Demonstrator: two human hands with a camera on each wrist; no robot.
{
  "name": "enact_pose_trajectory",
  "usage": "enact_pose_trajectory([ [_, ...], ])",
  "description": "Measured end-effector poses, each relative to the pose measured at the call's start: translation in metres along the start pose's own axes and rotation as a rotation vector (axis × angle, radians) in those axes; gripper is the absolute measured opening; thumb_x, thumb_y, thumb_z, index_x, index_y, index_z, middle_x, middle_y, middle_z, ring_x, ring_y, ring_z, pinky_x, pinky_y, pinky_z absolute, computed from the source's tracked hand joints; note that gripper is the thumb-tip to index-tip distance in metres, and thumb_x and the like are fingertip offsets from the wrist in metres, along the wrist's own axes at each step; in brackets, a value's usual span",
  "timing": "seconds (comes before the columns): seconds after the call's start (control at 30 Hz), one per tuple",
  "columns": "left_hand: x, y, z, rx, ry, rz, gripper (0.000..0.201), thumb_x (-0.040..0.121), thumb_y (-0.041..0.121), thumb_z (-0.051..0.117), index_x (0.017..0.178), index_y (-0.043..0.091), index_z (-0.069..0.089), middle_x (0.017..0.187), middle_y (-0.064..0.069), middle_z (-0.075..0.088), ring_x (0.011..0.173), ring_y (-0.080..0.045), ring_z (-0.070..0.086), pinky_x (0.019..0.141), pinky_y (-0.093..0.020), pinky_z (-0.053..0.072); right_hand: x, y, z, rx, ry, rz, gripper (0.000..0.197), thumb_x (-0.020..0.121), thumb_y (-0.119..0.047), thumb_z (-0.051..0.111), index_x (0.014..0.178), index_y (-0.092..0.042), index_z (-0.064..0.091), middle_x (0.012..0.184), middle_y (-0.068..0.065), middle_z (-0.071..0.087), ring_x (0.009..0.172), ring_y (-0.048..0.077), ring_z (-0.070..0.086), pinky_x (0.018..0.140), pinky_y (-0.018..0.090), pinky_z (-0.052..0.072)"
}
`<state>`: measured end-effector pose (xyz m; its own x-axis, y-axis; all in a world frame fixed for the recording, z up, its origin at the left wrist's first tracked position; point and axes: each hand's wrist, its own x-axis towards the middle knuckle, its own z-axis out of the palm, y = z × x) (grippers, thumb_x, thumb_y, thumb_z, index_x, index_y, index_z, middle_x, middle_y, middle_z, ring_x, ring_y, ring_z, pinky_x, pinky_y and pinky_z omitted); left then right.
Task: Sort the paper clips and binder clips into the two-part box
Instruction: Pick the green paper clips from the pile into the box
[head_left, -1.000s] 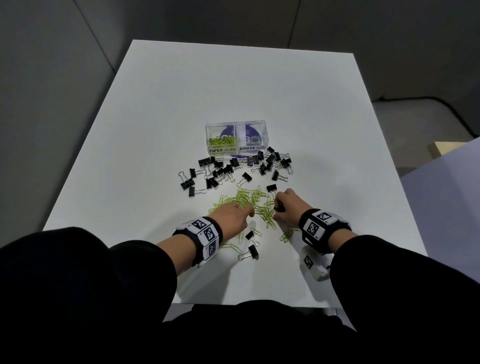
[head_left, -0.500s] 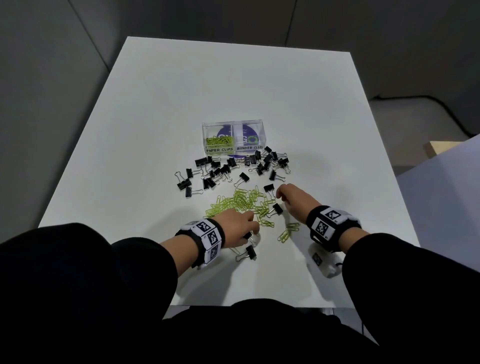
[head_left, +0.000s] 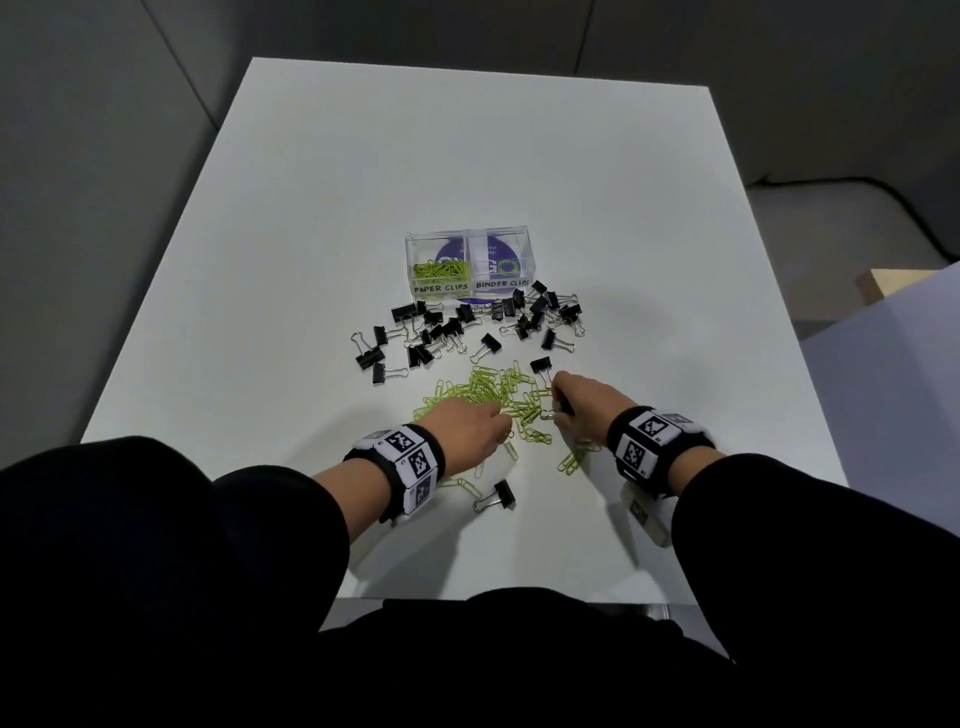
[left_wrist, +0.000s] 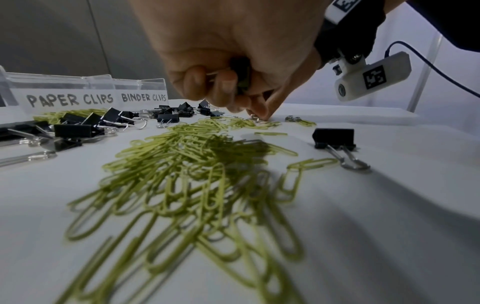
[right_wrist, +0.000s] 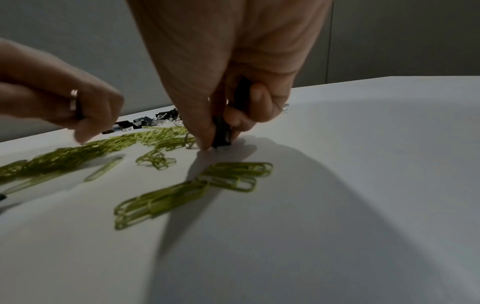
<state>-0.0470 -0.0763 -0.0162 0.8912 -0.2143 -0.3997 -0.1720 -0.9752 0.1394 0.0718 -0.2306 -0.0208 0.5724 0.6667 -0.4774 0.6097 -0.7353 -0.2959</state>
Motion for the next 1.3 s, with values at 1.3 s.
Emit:
enact_pose_trajectory([
  [1.3,0.032,-0.128,-0.04,-0.569,0.255,-0.614,0.037,0.093,0.034,0.049,0.117,0.006,0.053,0.114,-0.016,0.062,0.101,-0.03,0.059,0.082,-0.036,0.047,0.093,-0.029,-0.055,-0.049,0.21,-0.034,0.032,0.09,0.0,0.045,0.12,-0.005,0.057,0.124,0.018,0.052,0.106,0.037,0.054,0.086,0.041,0.046],
])
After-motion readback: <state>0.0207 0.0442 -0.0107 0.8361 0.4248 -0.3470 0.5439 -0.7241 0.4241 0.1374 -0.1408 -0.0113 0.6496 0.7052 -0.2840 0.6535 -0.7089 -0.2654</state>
